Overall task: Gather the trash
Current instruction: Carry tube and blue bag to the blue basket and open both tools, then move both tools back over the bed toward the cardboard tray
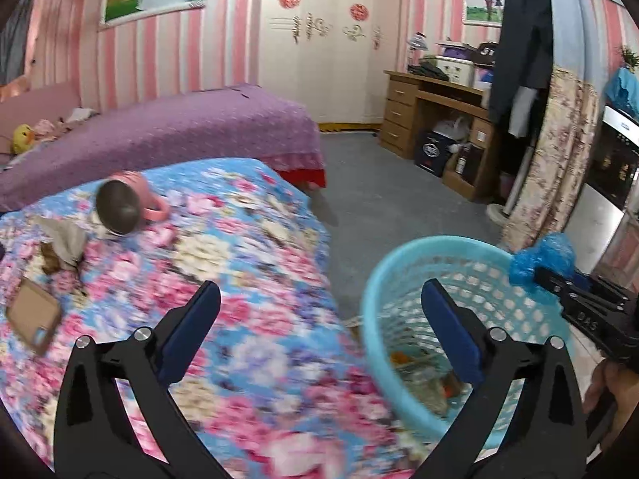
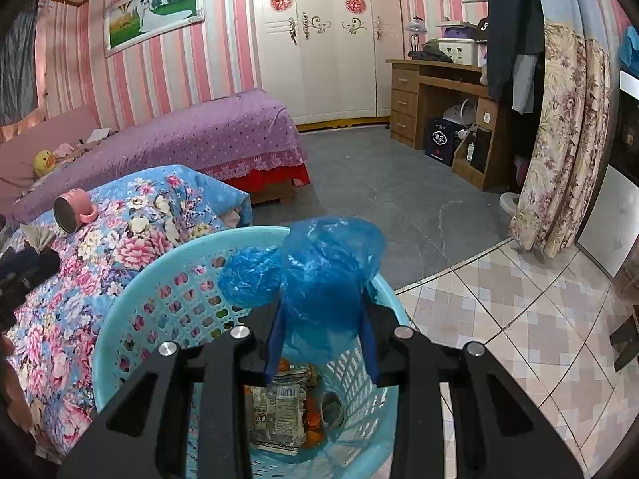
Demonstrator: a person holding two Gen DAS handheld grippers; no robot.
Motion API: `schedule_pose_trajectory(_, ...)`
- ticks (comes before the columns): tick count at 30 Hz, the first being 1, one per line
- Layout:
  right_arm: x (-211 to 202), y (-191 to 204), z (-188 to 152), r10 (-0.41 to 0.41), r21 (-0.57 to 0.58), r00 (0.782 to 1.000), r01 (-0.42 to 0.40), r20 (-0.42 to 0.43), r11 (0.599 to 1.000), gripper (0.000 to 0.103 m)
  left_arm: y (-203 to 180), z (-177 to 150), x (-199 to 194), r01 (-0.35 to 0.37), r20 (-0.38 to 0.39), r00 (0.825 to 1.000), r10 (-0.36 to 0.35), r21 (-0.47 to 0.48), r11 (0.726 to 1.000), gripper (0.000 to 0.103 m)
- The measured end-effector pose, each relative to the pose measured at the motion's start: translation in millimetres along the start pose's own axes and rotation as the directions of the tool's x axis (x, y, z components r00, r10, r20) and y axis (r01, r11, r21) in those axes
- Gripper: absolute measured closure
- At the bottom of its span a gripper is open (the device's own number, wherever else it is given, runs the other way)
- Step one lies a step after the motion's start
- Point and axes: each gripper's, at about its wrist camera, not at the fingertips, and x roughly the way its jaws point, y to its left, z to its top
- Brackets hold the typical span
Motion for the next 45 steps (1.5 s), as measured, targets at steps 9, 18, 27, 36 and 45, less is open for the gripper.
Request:
schedule_pose_trajectory(9,0.1,13.2,1.7,-0.005,-0.026,1.000,0.005,-0.002,1.000,0.054,49.0,3.3,-16.3,-0.076,0.006,0.997,0.076,-0.029,0.997,0.006)
schedule_pose_trajectory(18,-10.7,29.8,7.5,-0.042,-0.025,0.999,0.043,0.020,0.999,0.014,91.2,4.2,-41.5,-0.130,0.022,0.991,0.131,-0.041,0.991,0.006)
schedule_pose_trajectory(27,-17.0,68.5,20.8,-0.048,0.005,0.997,0.048,0.062,0.999,0.005,144.3,5.4,-70.0,-0.199,0.044,0.979,0.201,-0.041,0.979,0.006)
schedule_pose_trajectory(36,-18.9,128.0,29.5,0.004,-0.001,0.995,-0.004,0.095,1.000,0.005,205.6,2.2,-73.0,-0.241,0.034,0.970,0.242,-0.040,0.970,0.006)
schedule_pose_trajectory(45,-5.0,199.1,28.2,0.061,-0.084,0.996,-0.056,0.068,0.995,0.005,260.5,-5.5,-75.5,-0.264,0.010,0.964,0.266,-0.095,0.960,0.006)
